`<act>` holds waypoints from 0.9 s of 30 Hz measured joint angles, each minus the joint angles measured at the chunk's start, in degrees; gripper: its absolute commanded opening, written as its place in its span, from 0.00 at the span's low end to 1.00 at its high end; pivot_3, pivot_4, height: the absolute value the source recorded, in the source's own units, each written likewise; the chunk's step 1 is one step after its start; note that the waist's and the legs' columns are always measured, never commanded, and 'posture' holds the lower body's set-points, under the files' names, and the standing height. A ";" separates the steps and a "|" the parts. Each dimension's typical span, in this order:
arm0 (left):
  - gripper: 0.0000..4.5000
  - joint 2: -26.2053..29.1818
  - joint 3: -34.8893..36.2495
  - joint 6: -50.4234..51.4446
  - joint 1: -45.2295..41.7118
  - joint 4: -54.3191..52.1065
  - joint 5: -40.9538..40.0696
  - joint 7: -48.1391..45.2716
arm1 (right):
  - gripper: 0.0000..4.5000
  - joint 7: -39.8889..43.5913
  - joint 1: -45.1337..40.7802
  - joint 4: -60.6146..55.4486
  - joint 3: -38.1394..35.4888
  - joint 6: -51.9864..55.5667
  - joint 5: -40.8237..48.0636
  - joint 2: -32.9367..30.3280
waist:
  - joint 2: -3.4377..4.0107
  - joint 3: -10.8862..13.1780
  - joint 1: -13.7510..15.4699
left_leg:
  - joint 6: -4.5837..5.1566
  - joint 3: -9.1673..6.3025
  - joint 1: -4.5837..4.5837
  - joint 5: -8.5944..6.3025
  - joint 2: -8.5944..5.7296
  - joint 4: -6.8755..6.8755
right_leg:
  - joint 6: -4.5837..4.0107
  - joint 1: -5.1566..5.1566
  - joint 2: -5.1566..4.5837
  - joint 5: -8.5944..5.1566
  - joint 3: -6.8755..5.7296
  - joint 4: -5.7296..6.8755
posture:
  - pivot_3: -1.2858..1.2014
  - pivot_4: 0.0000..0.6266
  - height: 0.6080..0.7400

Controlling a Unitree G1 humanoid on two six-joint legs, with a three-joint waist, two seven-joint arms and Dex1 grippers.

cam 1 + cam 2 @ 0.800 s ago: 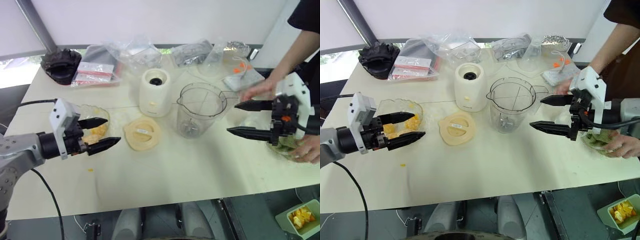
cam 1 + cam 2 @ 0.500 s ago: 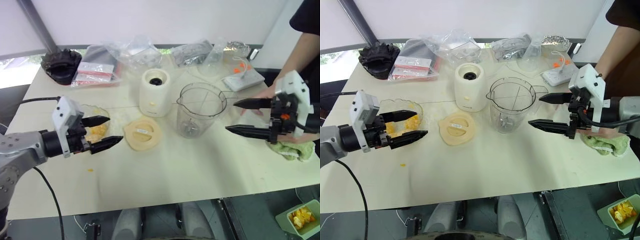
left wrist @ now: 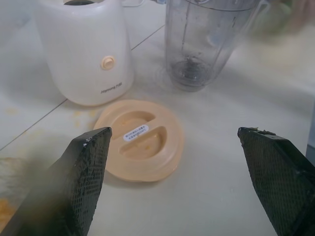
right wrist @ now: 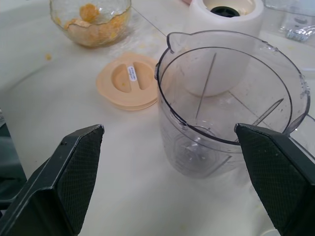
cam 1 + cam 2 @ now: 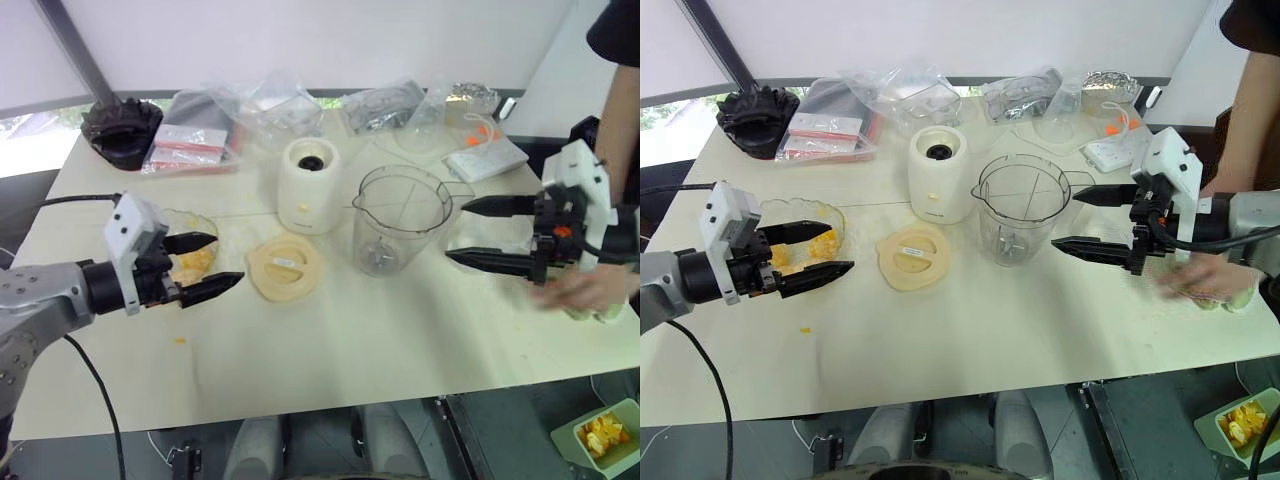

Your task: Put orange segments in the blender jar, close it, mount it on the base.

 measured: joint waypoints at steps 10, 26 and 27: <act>0.95 7.12 -0.97 -0.48 1.08 7.81 6.78 -0.12 | 0.99 0.07 -1.37 1.11 1.82 -1.18 -1.10 0.78 | 0.01 0.00 -0.05 | 0.00 0.00 0.09 0.00 0.00 0.00 | -0.01 -0.01 0.05 0.00 0.00 0.13 | 0.52 0.24 1.00; 0.95 10.31 -40.14 -29.39 -28.41 52.72 45.60 -20.81 | 0.99 -0.36 -5.45 1.16 6.12 -0.95 -2.12 2.87 | -0.01 -0.01 0.14 | 0.00 0.04 0.01 0.01 -0.02 0.05 | -0.01 -0.10 0.04 0.01 0.00 0.23 | 0.52 0.24 1.00; 0.95 9.41 -41.34 -31.73 -30.23 55.47 47.44 -21.87 | 0.99 -0.36 -5.77 1.07 6.52 -0.85 -2.06 3.03 | -0.02 -0.01 0.13 | 0.00 0.04 -0.01 0.01 -0.02 0.05 | -0.01 -0.11 0.04 0.01 0.00 0.23 | 0.52 0.24 1.00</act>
